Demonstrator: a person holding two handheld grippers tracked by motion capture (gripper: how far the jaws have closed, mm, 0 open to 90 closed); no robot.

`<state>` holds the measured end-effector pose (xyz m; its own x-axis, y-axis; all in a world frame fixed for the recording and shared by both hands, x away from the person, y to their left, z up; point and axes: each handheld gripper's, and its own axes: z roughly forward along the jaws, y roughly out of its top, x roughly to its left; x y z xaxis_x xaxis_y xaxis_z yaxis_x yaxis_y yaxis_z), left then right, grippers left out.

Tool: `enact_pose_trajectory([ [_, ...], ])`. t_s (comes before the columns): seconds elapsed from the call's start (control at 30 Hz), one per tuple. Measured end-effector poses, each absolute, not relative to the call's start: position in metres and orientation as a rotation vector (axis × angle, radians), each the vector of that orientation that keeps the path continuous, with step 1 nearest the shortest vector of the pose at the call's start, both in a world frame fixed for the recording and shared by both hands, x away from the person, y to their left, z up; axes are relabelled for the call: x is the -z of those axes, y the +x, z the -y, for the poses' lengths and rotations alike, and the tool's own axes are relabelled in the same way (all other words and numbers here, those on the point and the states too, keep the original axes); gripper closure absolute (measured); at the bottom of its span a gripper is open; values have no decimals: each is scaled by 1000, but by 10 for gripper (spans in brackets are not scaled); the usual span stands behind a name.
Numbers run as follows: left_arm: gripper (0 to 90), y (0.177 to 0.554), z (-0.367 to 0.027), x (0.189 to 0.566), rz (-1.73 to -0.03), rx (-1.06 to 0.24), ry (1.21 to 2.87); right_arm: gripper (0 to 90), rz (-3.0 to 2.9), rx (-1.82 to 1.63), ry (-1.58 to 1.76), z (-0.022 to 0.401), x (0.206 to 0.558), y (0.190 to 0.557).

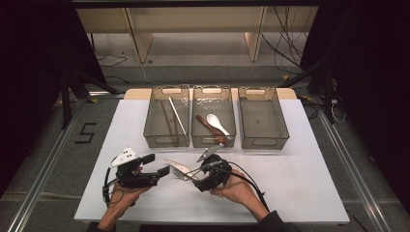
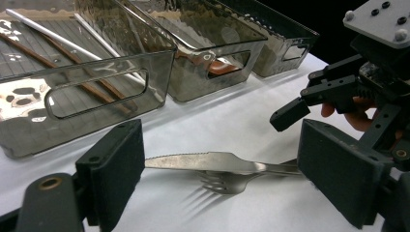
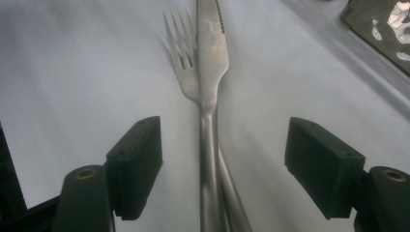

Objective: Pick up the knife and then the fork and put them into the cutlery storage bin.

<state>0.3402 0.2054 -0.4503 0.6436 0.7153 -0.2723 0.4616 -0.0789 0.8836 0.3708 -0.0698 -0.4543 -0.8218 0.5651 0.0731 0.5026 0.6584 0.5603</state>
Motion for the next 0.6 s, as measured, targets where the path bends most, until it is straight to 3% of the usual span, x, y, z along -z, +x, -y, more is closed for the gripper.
enact_pose_trajectory([
  [0.3,167,339,-206,450,-963,-284,1720,338,-2785,-828,885,64,460,375],
  [0.6,167,337,-209,450,-965,-289,1714,442,-2815,-763,859,53,464,377],
])
